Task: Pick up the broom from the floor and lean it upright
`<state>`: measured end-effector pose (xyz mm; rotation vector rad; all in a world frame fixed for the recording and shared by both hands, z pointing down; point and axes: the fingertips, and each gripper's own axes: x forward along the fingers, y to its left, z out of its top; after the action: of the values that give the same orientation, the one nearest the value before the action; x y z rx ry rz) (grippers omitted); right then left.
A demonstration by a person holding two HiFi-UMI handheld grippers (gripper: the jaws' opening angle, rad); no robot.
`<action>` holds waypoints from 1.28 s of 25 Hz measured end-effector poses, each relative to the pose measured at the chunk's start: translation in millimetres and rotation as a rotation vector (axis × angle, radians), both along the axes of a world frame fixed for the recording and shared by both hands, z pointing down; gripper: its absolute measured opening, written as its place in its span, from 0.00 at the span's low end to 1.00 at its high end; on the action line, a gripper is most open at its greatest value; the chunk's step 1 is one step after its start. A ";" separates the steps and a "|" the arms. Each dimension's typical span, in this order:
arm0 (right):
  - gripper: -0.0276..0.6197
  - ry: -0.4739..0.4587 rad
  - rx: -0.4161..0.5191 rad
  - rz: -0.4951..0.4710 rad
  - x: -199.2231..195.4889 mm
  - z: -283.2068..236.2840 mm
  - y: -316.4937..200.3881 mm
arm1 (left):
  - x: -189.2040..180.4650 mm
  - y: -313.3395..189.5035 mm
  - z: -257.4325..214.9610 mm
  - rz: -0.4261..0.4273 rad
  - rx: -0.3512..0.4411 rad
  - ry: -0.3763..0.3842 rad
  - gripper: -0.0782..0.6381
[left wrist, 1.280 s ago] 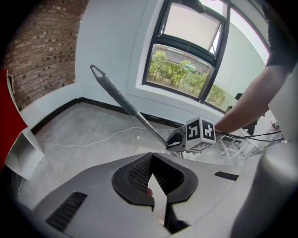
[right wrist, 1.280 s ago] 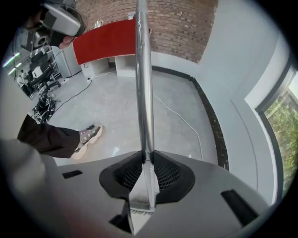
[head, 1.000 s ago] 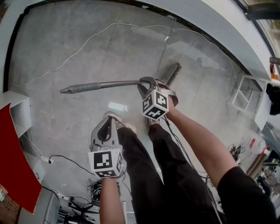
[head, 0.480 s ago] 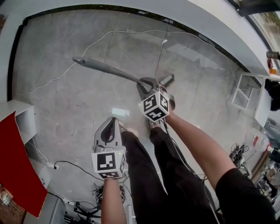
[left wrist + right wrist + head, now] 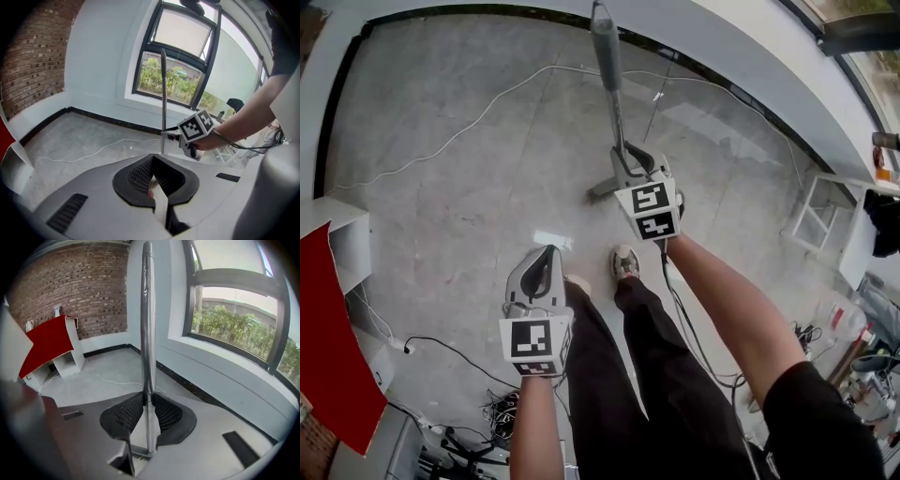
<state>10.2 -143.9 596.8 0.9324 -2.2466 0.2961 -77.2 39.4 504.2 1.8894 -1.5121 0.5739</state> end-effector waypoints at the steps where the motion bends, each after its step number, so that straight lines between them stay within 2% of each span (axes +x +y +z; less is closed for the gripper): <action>1: 0.15 -0.007 0.006 0.019 1.2 -1.7 -2.9 | 0.4 0.2 1.0 0.000 -0.001 0.001 0.12; 7: 0.15 -0.039 0.032 0.134 -2.6 -9.6 -14.3 | -9.4 -0.7 6.3 -0.026 -0.004 0.007 0.12; 13: 0.15 -0.108 0.082 0.265 -7.9 -30.0 -28.0 | -25.3 -4.6 1.6 -0.074 -0.012 0.021 0.12; 16: 0.15 -0.104 0.101 0.295 -10.6 -31.8 -27.3 | -24.0 -7.8 -1.0 -0.058 -0.013 0.031 0.12; 22: 0.15 -0.075 0.087 0.257 -24.6 -27.4 5.3 | -24.0 -11.5 2.5 -0.049 -0.027 0.032 0.12; 25: 0.15 -0.022 0.094 0.197 -29.6 -23.4 23.2 | -30.4 -10.9 5.8 -0.068 -0.036 0.033 0.12; 32: 0.15 0.029 0.127 0.068 -32.5 -13.5 52.1 | -34.3 -11.5 13.4 -0.098 -0.040 0.034 0.12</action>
<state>-22.4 -91.7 583.4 1.0744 -2.2311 0.1709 -111.5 27.9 517.6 1.7754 -1.5507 0.5215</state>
